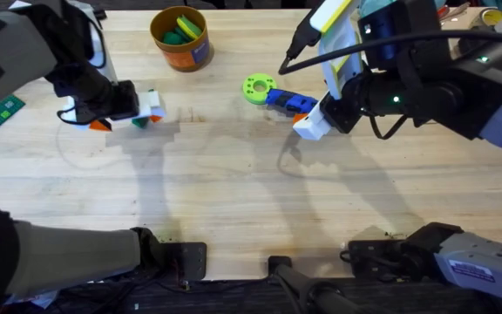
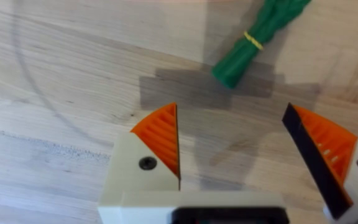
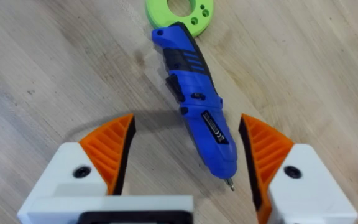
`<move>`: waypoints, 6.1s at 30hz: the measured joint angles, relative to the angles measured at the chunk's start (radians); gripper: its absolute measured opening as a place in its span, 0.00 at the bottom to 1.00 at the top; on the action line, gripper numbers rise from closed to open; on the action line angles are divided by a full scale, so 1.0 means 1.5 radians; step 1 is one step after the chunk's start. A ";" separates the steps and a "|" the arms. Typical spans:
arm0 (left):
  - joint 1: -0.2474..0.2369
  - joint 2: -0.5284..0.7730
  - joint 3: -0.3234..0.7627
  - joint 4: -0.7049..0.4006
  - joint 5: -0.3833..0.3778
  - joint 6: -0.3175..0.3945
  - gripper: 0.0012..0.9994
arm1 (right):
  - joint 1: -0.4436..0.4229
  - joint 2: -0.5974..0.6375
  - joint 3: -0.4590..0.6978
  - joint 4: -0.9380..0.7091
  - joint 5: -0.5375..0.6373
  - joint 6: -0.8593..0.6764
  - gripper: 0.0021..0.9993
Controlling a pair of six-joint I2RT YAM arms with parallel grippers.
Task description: Pick up the gripper from the table and insert it into the empty holder that is missing its gripper. Then pick up a screw, insert it into the mounting hole, and use the screwdriver to tighten it. Finally, clean up the table by picking up the vegetable and placing it into the bucket.
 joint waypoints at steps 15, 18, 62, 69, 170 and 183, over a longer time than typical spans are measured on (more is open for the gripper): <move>0.011 -0.001 0.080 0.034 0.094 0.274 0.99 | 0.000 0.001 0.000 -0.013 -0.003 0.003 0.97; 0.011 0.000 0.080 0.057 0.099 0.338 0.99 | 0.000 0.001 0.000 -0.032 -0.003 0.020 0.97; 0.010 0.175 0.084 0.077 0.097 0.406 0.15 | 0.000 0.001 0.000 -0.074 -0.003 0.048 0.97; 0.010 0.174 0.095 0.047 0.093 0.402 0.02 | 0.000 0.001 0.000 -0.074 -0.003 0.048 0.97; -0.114 -0.270 0.306 -0.339 0.253 0.293 0.99 | 0.000 -0.335 0.045 -0.056 -0.003 0.167 0.97; -0.114 -0.270 0.306 -0.339 0.253 0.293 0.99 | 0.000 -0.335 0.045 -0.056 -0.003 0.167 0.97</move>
